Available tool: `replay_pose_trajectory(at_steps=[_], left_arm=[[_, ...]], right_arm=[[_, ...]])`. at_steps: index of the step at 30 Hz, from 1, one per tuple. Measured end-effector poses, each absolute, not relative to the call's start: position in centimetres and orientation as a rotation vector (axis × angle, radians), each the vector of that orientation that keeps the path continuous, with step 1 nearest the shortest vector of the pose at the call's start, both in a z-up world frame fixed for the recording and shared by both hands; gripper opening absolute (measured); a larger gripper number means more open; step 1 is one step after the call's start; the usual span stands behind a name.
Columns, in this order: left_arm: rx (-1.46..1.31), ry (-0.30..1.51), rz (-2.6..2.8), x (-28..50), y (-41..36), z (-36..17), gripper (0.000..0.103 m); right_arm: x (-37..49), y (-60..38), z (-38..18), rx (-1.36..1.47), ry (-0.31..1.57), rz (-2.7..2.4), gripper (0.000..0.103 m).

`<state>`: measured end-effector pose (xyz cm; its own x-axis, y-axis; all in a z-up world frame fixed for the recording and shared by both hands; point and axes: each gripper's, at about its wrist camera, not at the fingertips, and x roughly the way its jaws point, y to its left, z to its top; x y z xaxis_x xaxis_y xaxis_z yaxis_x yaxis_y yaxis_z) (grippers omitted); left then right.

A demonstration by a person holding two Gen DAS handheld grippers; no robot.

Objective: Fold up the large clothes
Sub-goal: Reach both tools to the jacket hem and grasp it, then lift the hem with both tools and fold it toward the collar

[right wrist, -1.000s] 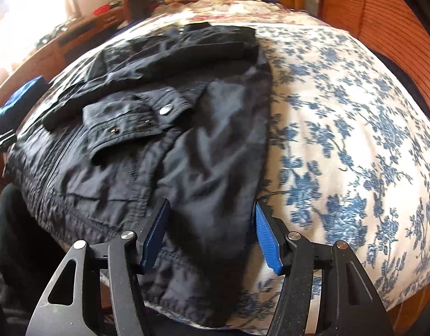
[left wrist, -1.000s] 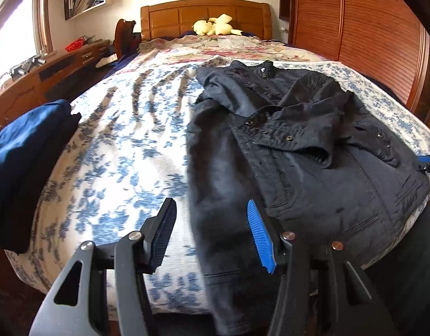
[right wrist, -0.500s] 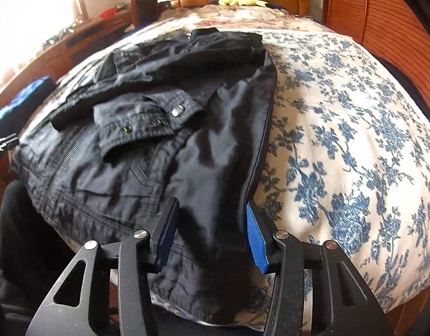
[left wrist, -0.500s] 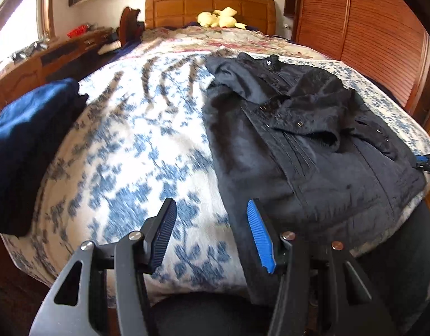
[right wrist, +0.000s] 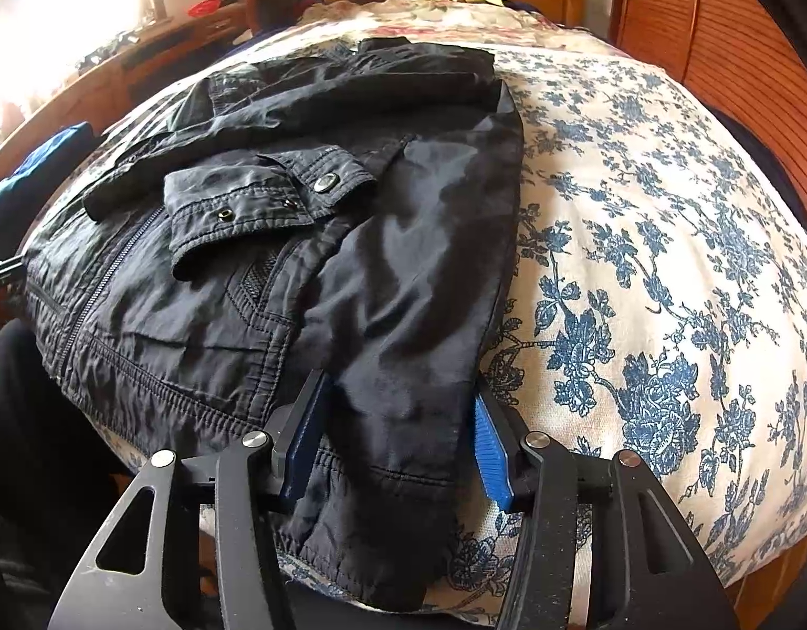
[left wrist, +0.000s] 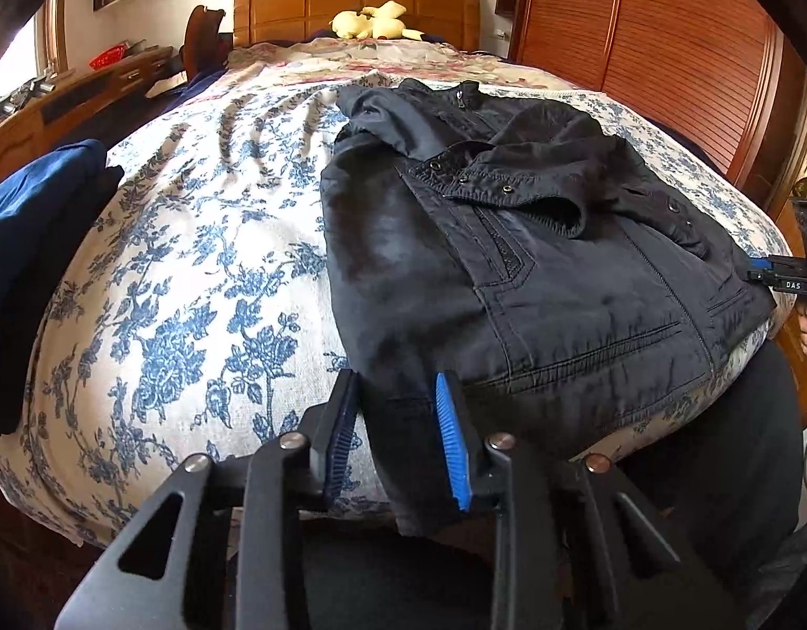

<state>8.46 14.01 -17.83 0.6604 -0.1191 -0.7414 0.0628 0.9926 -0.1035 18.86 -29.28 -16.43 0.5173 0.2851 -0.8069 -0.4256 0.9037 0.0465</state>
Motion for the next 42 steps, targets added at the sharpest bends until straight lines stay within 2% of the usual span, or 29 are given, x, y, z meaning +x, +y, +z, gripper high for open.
replay_pose_trajectory(at_steps=[2, 3, 19, 20, 21, 23, 26, 30, 37, 42], left_arm=[[-0.083, 0.852, -0.108, 8.5, 14.2, -18.0, 0.028], [-0.086, 0.855, -0.11, 8.6, 14.3, -18.1, 0.028], [-0.029, 0.889, -0.109, 8.1, 13.4, -18.7, 0.027], [-0.021, 0.887, -0.107, 8.1, 13.2, -18.6, 0.023], [-0.014, 0.882, -0.106, 8.0, 13.1, -18.4, 0.013], [-0.009, 0.864, -0.097, 8.0, 13.1, -17.6, 0.007], [0.017, 0.824, -0.071, 8.1, 12.5, -15.5, 0.004], [0.051, 0.718, -0.05, 7.7, 11.6, -11.0, 0.004], [0.043, 0.565, -0.028, 5.0, 10.7, -2.3, 0.003], [0.05, 0.478, -0.004, 1.5, 10.6, 3.1, 0.003]], right_arm=[[18.3, -29.3, -15.5, -0.147, 0.895, 0.454, 0.03], [18.1, -29.4, -15.1, -0.127, 0.884, 0.47, 0.029], [19.0, -30.3, -17.1, -0.066, 0.951, 0.477, 0.032], [19.0, -30.3, -17.1, -0.067, 0.951, 0.478, 0.032], [19.1, -30.2, -17.0, -0.072, 0.95, 0.477, 0.031], [19.1, -30.0, -16.4, -0.075, 0.932, 0.477, 0.022], [19.2, -29.8, -15.1, -0.064, 0.891, 0.494, 0.014], [19.3, -30.0, -11.3, -0.008, 0.789, 0.539, 0.011], [15.7, -30.5, -2.7, 0.107, 0.57, 0.62, 0.009], [11.6, -31.7, 2.7, 0.089, 0.457, 0.649, 0.009]])
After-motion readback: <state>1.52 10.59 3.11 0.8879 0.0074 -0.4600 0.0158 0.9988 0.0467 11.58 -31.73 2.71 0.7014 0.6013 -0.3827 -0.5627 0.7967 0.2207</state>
